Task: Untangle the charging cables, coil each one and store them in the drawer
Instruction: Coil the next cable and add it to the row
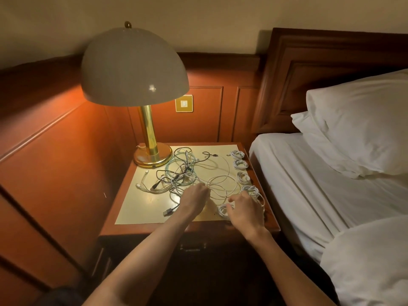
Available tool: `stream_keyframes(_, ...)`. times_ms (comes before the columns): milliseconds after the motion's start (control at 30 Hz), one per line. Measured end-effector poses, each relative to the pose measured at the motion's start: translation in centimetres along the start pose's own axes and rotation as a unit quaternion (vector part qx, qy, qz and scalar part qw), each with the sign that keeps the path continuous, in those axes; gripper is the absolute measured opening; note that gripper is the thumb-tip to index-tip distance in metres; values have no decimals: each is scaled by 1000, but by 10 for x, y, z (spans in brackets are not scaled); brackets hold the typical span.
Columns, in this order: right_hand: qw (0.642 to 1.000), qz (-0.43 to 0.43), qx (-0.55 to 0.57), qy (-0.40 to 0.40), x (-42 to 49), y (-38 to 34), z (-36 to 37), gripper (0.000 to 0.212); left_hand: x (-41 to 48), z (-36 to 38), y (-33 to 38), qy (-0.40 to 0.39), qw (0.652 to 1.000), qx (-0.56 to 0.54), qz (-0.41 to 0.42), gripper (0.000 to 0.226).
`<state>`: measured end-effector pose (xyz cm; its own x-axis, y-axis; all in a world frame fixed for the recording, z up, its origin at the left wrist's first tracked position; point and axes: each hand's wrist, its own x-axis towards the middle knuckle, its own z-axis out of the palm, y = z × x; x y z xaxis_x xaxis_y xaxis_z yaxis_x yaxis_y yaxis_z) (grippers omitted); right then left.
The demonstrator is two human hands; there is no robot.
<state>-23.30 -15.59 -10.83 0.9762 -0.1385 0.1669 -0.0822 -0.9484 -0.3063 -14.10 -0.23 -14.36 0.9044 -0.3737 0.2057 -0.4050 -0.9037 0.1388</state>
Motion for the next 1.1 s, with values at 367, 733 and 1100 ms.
stream_keyframes(367, 948, -45, 311, 55, 94, -19, -57, 56, 59, -150, -21, 230, 942, -242, 40, 17)
stream_keyframes(733, 797, -88, 597, 7, 159, -109, -175, 24, 76, -258, -47, 360, 875, -321, 28, 22)
stream_keyframes(1100, 791, -195, 566, 125, 136, -157, -293, 33, 64, -346, -59, 444, 877, -179, 27, 20)
